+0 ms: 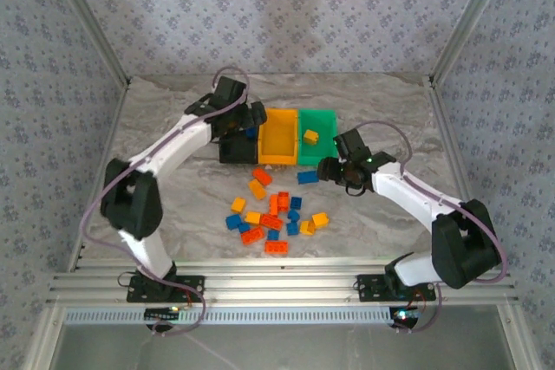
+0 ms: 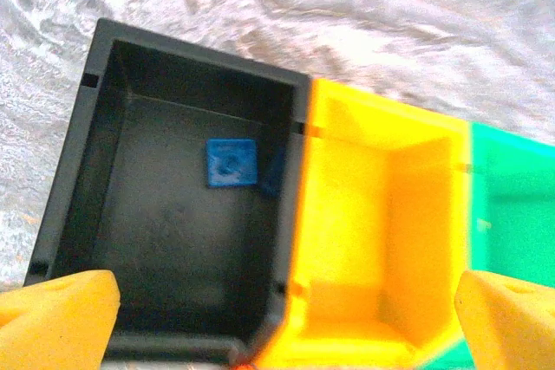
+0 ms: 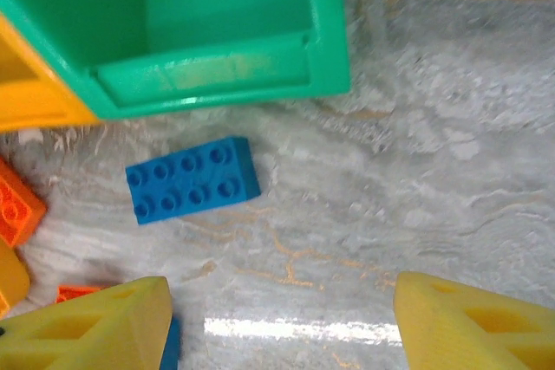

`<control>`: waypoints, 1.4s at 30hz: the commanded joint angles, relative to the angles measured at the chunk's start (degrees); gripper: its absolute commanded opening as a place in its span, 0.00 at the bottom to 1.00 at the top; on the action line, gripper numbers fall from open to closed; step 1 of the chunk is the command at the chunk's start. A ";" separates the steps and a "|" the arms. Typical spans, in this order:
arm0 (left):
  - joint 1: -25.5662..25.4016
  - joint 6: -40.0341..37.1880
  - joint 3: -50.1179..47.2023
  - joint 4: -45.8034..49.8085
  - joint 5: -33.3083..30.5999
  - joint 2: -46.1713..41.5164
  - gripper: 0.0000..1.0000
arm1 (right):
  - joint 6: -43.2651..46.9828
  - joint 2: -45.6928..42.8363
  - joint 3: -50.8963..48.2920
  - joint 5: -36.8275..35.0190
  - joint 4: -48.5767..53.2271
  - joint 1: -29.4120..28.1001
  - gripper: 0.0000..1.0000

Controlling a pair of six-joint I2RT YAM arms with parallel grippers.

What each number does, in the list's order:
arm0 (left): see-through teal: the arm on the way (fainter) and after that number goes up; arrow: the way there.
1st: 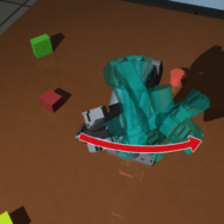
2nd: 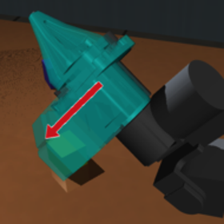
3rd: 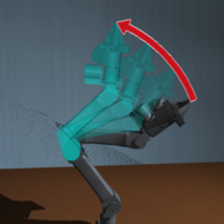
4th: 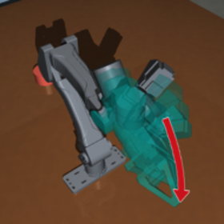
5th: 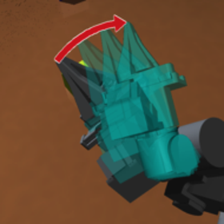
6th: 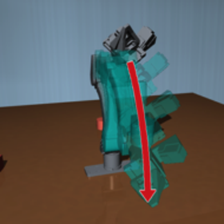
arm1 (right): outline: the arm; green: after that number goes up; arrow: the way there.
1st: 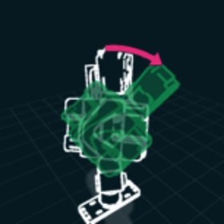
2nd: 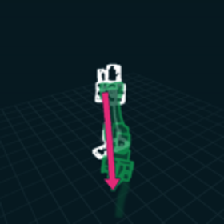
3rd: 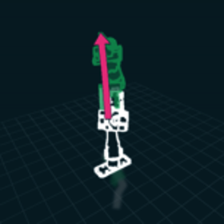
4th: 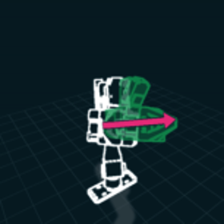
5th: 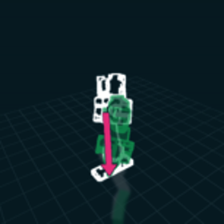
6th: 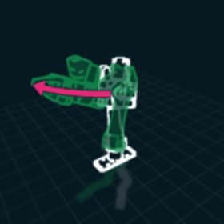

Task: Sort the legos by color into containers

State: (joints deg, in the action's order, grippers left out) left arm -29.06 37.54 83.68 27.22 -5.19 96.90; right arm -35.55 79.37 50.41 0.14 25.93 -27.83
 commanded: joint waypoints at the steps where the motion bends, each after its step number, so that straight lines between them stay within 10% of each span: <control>1: -2.23 -0.14 -4.98 -2.95 1.25 -8.93 0.99 | 1.54 -0.90 -1.09 0.98 0.87 -1.53 0.70; 10: -6.89 1.97 -28.79 -6.27 0.15 -28.93 1.00 | 2.89 0.57 -2.92 0.44 -1.86 -6.20 0.74; 13: -7.11 3.72 -36.76 -6.92 -1.49 -34.81 0.99 | 2.09 1.91 -3.85 -0.43 -7.00 -7.13 0.96; 25: -6.80 8.22 -46.94 -2.68 -7.83 -44.60 1.00 | 2.60 19.03 6.71 -10.43 -9.16 -9.70 0.97; 42: -6.60 9.22 -48.87 -2.46 -9.30 -45.57 0.99 | 1.61 24.75 7.84 -14.57 -10.71 -10.93 0.70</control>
State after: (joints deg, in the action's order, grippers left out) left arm -36.01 46.19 35.38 23.99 -12.97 52.49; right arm -33.93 103.35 58.87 -15.86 17.54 -38.96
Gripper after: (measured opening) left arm 0.994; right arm 0.721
